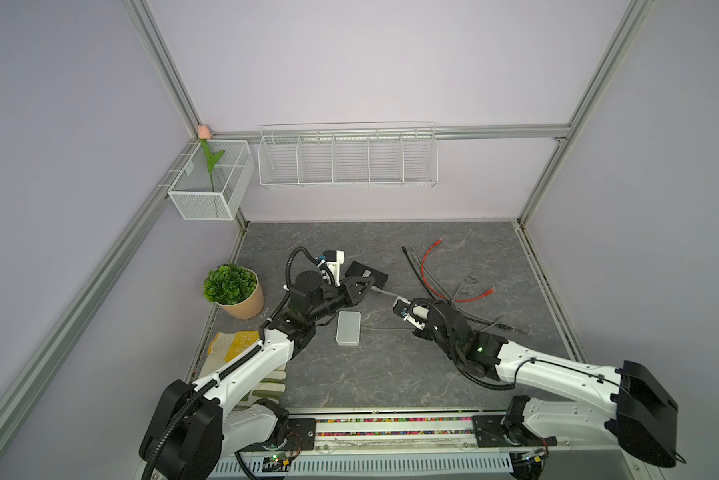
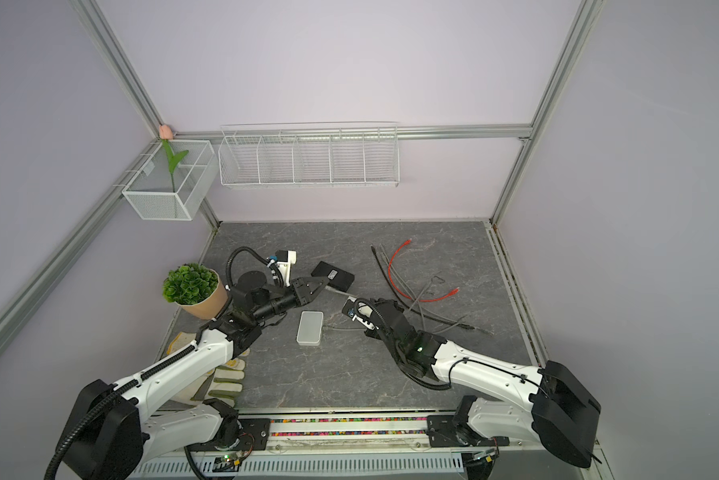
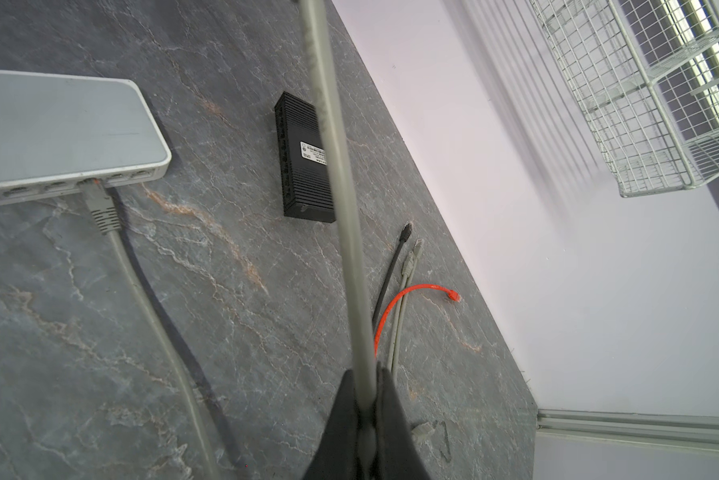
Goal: Insert the plug into the switch port
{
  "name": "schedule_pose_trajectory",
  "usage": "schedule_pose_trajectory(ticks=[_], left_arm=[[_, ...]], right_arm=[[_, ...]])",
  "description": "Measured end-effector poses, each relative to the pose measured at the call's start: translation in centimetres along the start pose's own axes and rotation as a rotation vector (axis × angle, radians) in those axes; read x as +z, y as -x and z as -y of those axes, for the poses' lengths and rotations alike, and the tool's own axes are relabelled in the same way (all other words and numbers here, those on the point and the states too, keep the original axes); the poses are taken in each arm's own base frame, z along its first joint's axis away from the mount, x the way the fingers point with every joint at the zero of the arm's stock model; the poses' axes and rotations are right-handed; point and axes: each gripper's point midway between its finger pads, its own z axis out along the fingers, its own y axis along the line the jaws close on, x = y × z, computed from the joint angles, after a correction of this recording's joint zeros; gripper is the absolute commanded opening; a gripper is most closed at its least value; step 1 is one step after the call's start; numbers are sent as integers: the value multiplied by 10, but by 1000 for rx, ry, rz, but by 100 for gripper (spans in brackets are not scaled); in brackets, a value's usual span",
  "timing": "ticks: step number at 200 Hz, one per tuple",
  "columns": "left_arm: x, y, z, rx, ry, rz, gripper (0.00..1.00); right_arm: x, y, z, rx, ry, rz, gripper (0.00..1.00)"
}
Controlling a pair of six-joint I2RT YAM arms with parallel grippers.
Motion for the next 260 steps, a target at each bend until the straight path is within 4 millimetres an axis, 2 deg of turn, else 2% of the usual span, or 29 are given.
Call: schedule_pose_trajectory(ticks=[14,28,53,74,94,121,135,150,173,202,228,260], left_arm=[[0,2,2,4,-7,7,0],[-1,2,3,6,-12,7,0],[-2,1,11,43,-46,-1,0],[-8,2,19,113,-70,-3,0],[-16,3,29,186,-99,5,0],[-28,-4,41,281,-182,21,0],[-30,-11,44,314,-221,8,0],[-32,-15,49,344,-256,-3,0],[-35,-16,61,394,-319,-3,0],[-39,-19,73,436,-382,-8,0],[-43,-24,77,453,-414,-22,0],[-47,-28,80,465,-435,-34,0]], right_arm=[[0,0,-1,3,6,-1,7],[0,1,-3,14,21,-5,21],[-4,7,-6,29,71,0,41],[-20,17,-6,64,169,36,50],[-45,34,13,137,239,106,56],[-82,64,45,225,311,221,55],[-98,82,48,241,390,274,52],[-107,95,42,242,495,301,51],[-108,103,20,235,674,274,48],[-98,94,-9,253,880,183,41],[-96,89,-18,289,979,150,37],[-106,102,-15,293,1035,199,34]])
